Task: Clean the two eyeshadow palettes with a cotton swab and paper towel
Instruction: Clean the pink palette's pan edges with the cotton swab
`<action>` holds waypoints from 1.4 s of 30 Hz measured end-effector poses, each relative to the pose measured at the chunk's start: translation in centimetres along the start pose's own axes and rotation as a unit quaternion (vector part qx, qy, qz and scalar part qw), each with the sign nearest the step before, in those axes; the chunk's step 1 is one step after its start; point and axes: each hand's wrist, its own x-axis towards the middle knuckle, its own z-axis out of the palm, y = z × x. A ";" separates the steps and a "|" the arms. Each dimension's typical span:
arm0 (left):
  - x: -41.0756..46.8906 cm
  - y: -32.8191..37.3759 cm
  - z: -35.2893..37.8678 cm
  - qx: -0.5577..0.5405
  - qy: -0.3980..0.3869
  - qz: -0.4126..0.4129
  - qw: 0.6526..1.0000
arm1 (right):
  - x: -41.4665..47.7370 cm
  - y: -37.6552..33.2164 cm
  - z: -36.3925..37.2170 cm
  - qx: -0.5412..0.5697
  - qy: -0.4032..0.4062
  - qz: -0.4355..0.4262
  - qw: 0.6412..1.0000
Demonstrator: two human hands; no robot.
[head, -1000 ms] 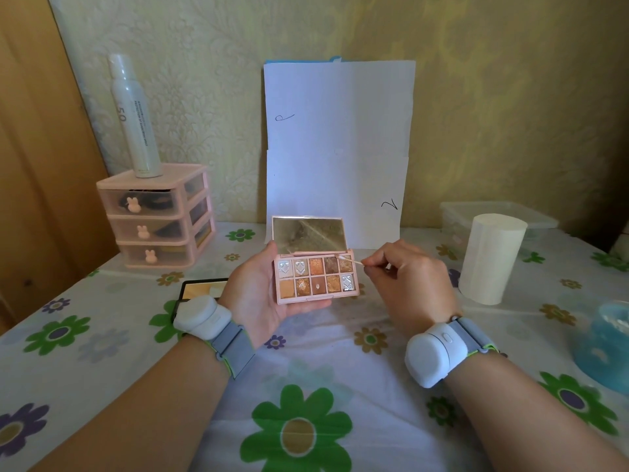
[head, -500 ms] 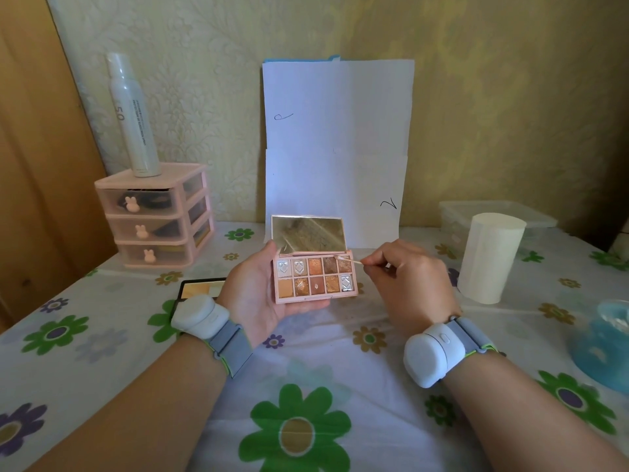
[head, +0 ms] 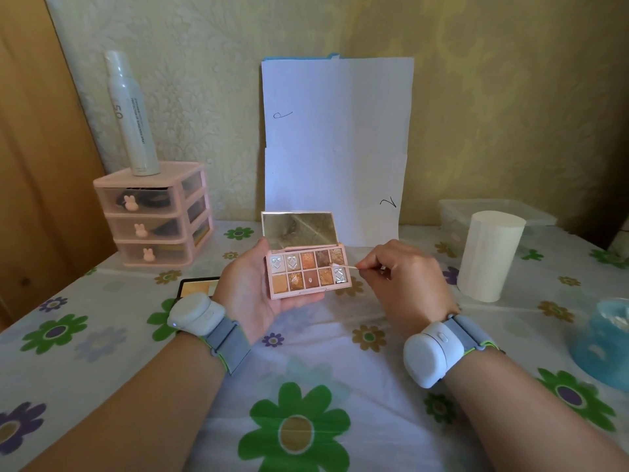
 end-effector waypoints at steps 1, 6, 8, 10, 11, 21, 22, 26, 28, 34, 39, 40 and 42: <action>0.0 -0.1 0.0 0.006 -0.003 -0.003 1.000 | 0.0 0.0 0.0 0.006 0.006 0.003 1.000; -0.1 -0.2 0.2 0.011 -0.009 -0.008 1.000 | 0.1 0.1 -0.1 0.005 0.003 0.004 1.000; 0.0 -0.1 0.2 0.002 -0.002 -0.002 1.000 | 0.0 0.1 0.0 -0.004 -0.011 0.001 1.000; 0.2 0.0 0.1 -0.003 0.004 0.004 1.000 | 0.0 0.1 0.1 -0.006 -0.025 -0.004 1.000; 0.2 0.1 0.0 -0.006 0.006 0.007 1.000 | -0.1 0.0 0.1 -0.006 -0.033 -0.005 0.999; 0.3 -0.2 0.1 -0.007 0.001 0.004 1.000 | 0.1 0.0 0.1 0.002 -0.013 0.003 1.000; 0.3 -0.1 0.0 -0.009 0.001 0.005 1.000 | 0.0 0.0 0.1 0.000 -0.018 0.001 1.000; 0.6 0.1 -0.4 -0.018 0.000 0.011 1.000 | -0.1 0.0 0.0 0.001 -0.049 -0.004 0.999; 0.6 0.2 -0.5 -0.022 0.002 0.011 1.000 | -0.2 0.1 0.1 0.000 -0.054 -0.002 0.999; 0.6 0.0 -0.4 -0.027 -0.002 0.005 1.000 | -0.1 0.2 0.2 0.000 -0.019 0.008 1.000; 0.7 0.1 -0.5 -0.031 0.006 0.014 0.999 | -0.1 0.3 0.3 -0.001 -0.042 0.004 0.999; 0.7 0.2 -0.6 -0.034 0.009 0.015 0.999 | -0.2 0.3 0.3 -0.003 -0.049 0.004 0.999; 0.8 0.3 -0.6 -0.037 0.011 0.015 0.999 | -0.2 0.2 0.3 -0.002 -0.056 0.005 0.998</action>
